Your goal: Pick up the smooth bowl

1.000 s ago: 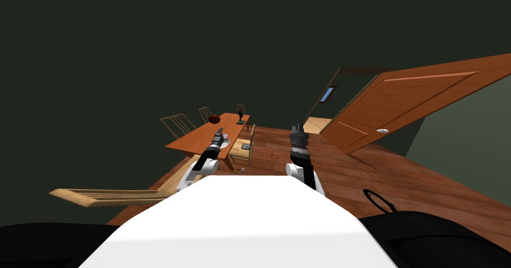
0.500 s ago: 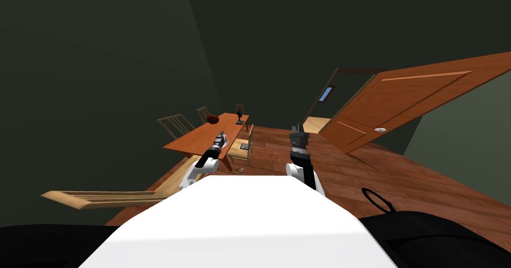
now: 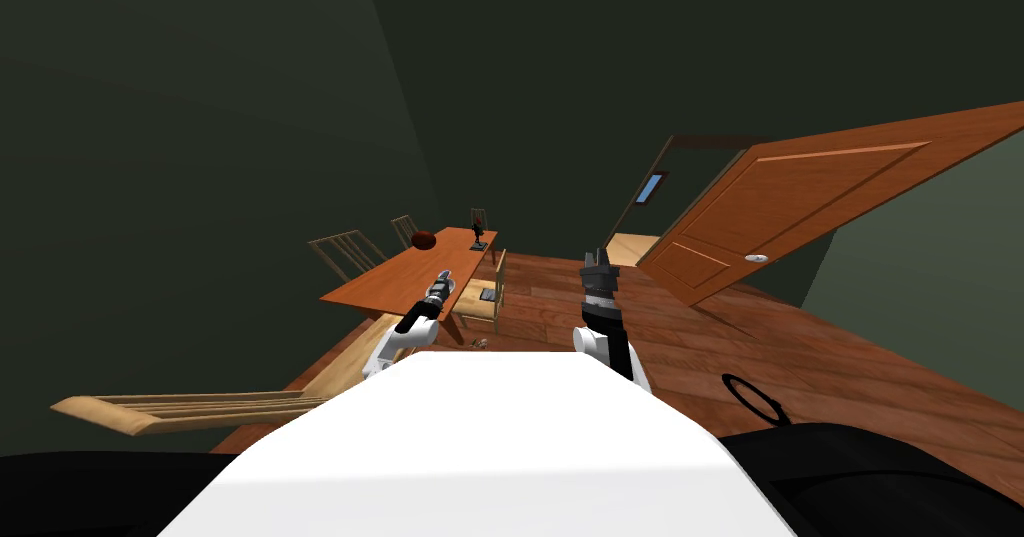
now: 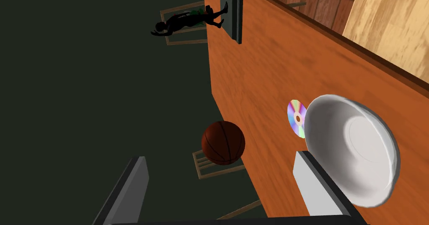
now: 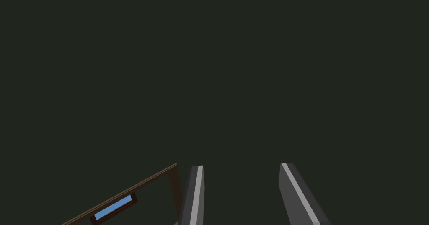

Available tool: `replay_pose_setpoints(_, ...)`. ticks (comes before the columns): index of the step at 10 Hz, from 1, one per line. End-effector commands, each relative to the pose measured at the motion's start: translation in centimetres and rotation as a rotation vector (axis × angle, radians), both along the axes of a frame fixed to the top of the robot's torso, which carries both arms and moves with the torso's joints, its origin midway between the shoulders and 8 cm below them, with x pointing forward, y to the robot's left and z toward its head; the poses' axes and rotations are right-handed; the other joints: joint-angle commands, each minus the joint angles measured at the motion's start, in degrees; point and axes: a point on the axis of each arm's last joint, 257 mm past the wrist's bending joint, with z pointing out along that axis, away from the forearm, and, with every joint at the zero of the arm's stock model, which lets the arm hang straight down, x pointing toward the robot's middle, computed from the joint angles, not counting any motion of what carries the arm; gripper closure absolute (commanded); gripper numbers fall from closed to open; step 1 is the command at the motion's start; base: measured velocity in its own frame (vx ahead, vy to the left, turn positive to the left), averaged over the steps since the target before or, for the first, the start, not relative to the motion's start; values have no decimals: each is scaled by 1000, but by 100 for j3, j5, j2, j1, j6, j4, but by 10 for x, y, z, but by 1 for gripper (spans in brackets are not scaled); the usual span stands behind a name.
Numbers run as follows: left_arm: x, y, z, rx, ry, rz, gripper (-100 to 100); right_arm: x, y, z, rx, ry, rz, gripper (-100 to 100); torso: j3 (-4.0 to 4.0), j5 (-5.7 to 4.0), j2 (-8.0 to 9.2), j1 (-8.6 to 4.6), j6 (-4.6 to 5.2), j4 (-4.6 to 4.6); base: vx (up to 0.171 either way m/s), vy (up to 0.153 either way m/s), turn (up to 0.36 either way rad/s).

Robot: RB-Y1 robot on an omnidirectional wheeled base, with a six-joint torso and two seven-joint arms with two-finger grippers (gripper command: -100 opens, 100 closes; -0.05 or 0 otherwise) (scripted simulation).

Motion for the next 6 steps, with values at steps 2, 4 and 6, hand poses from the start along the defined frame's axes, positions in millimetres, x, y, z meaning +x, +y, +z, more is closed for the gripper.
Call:
replay_pose_setpoints(2, -2, 8, -26, -26, 81, 20, -100, 0, 0, 0, 0, 0, 0, 0, 0, 0, 0, 0, 0, 0, 27, 12, -15)
replay_pose_setpoints(4, -6, 14, -42, -40, 128, 33, -100, 0, 0, 0, 0, 0, 0, 0, -3, 2, -5, 8, 0, -1, 35, 27, -25)
replay_pose_setpoints(6, -16, 27, -73, -69, 220, 62, -100, 0, 0, 0, 0, 0, 0, 0, -1, 2, -2, 8, 0, 0, 21, 20, -31)
